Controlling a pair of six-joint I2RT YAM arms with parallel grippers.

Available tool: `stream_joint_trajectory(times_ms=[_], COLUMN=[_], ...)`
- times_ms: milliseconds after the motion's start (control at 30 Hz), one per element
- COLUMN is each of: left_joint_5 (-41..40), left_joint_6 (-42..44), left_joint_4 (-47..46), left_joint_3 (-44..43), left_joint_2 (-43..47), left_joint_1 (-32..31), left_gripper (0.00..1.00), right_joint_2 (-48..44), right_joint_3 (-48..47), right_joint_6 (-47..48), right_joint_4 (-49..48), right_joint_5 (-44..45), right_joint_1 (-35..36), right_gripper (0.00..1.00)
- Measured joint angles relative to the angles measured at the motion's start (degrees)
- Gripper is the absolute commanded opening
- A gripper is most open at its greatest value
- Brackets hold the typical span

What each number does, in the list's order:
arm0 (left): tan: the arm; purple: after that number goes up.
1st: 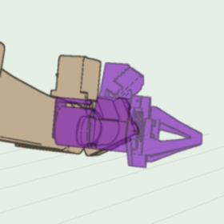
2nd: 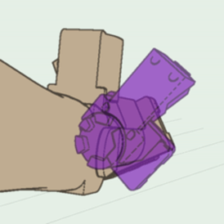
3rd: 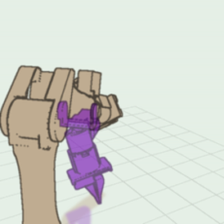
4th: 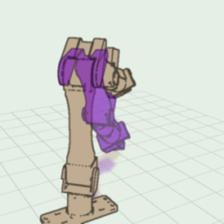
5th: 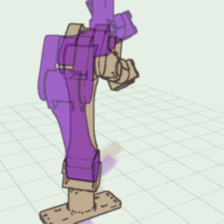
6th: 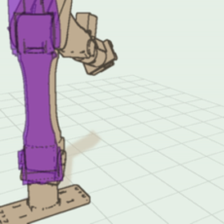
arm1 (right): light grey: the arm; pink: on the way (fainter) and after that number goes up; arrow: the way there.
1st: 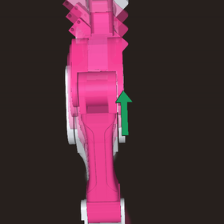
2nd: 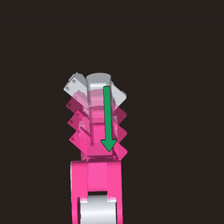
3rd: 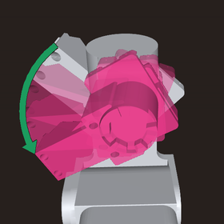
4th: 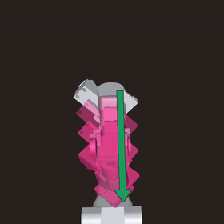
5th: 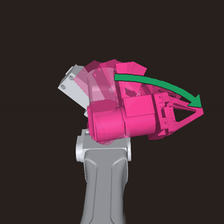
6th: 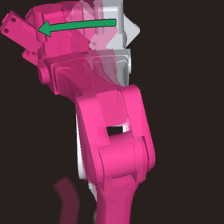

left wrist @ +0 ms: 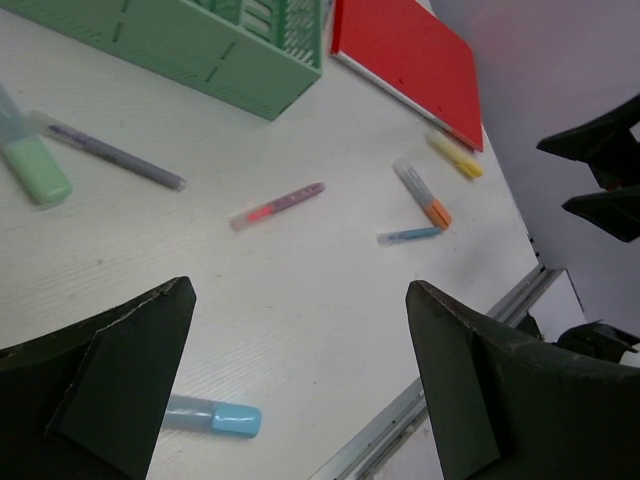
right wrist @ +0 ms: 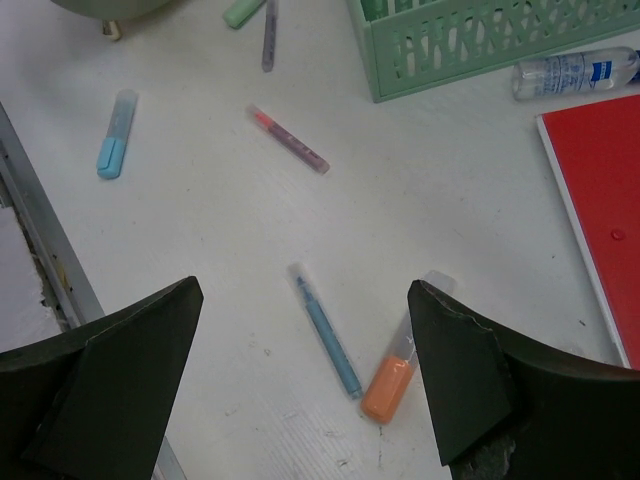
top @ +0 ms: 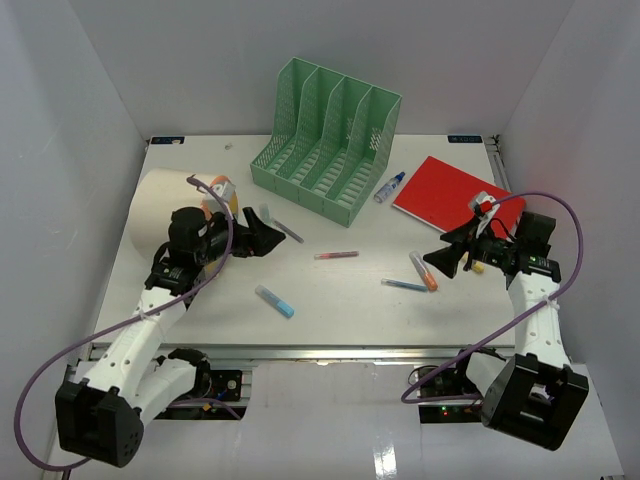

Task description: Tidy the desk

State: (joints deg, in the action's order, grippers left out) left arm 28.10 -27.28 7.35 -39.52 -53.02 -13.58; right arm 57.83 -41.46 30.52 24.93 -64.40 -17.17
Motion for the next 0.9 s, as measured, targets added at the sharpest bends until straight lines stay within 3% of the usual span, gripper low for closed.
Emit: stream_joint_trajectory(times_ms=[233,400,600,700,900], left_joint_5=[-14.85,-33.73,-47.28,-51.94,-54.32], left_joint_6=[-1.26,-1.14,-1.10,-0.18,2.53], left_joint_4=[6.90,14.22,20.71,22.83,23.10], left_joint_3=[-13.84,-23.51,-27.65,-30.69,-35.13], left_joint_2=[-8.83,-21.10,-34.54,-38.42,-43.30], left_joint_1=[-18.80,-27.72,-28.91,-28.62,-24.80], left_gripper=[0.98,0.92,0.91,0.85,0.79], right_joint_2=[1.43,0.47,-1.83,-1.89,-2.26], right_joint_3=[-0.86,1.46,3.92,3.92,3.92], right_joint_6=[-6.91,-10.21,-11.58,-11.71,-11.37], right_joint_4=[-6.66,-10.49,-12.00,-12.28,-12.30], right_joint_5=[3.74,7.59,8.69,8.50,6.98], right_joint_1=[2.22,2.30,2.30,2.29,2.10], right_gripper=[0.90,0.90,0.92,0.93,0.93])
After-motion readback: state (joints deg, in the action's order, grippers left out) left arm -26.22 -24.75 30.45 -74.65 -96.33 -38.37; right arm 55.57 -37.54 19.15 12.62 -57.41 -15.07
